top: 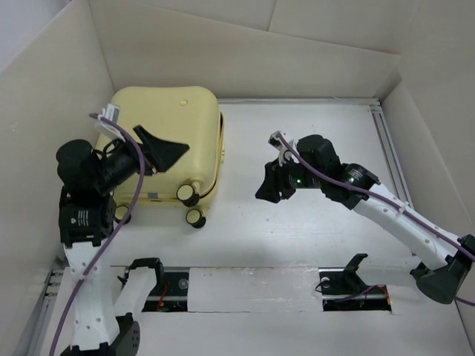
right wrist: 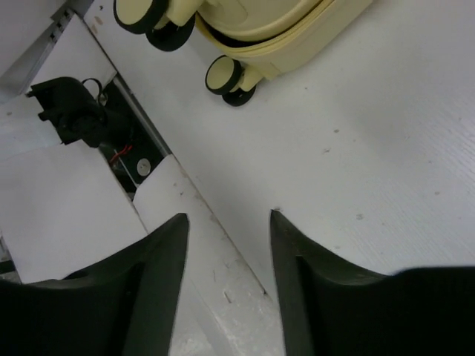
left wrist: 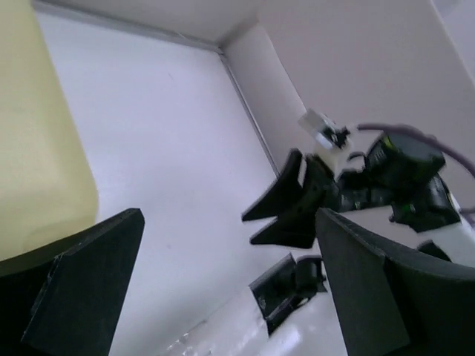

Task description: Pack the luggage

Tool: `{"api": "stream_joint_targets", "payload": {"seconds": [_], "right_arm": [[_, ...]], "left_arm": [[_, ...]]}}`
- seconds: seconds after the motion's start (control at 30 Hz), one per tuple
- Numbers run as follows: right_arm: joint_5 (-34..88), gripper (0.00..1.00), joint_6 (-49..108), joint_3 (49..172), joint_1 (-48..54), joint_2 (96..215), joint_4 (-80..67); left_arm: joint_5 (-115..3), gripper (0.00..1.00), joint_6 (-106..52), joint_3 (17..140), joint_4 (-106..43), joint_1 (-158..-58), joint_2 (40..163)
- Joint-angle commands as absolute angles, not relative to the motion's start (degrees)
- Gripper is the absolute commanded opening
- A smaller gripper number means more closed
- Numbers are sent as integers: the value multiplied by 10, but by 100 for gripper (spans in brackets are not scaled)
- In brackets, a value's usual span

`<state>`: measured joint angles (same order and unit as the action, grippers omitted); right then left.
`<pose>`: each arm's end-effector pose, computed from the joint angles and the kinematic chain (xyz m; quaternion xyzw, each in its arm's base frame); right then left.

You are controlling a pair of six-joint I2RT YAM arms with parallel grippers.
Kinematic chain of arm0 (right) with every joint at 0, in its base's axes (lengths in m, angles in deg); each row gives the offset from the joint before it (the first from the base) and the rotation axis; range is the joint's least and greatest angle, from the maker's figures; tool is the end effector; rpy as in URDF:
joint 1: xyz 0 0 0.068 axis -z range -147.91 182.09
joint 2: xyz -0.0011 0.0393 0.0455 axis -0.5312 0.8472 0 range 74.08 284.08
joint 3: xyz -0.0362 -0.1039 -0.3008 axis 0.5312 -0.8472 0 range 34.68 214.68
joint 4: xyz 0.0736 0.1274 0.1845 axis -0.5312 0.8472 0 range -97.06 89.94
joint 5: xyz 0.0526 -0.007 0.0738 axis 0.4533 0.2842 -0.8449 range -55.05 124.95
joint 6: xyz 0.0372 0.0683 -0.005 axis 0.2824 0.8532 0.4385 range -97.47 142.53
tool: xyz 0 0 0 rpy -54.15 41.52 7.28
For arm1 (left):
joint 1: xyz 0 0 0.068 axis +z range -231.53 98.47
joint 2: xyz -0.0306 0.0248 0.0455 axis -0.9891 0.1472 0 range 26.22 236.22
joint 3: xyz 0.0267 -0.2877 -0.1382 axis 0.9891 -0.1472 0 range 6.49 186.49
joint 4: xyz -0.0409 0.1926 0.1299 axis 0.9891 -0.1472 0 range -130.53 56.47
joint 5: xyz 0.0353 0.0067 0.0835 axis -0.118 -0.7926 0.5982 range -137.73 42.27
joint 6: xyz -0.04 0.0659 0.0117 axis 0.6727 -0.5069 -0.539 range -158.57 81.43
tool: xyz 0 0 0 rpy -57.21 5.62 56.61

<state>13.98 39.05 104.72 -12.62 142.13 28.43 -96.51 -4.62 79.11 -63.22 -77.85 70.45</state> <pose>0.1481 0.1802 0.3961 -0.2945 0.8191 0.3750 0.3190 0.0796 -0.0451 0.4852 0.0631 0.7096 -0.4513 0.5375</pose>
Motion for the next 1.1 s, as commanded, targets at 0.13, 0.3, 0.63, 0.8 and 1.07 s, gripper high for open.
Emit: {"api": "stream_joint_targets", "payload": {"seconds": [0.13, 0.3, 0.63, 0.8, 1.07], "right_arm": [[213, 5, 398, 1089, -130, 1419, 261], [233, 0, 398, 1103, -116, 1454, 233], [262, 0, 460, 1160, -85, 1646, 85], [269, 0, 465, 1228, -85, 1759, 58], [284, 0, 487, 1257, -54, 1853, 39]], "left_arm": [[-680, 41, -3, 947, -561, -763, 960], [-457, 28, -2, 1152, -636, -750, 1132], [-414, 17, 32, 1226, -710, -571, 1317], [-379, 17, 19, 1236, -718, -555, 1342], [-541, 17, -5, 1009, -624, -595, 1356]]}}
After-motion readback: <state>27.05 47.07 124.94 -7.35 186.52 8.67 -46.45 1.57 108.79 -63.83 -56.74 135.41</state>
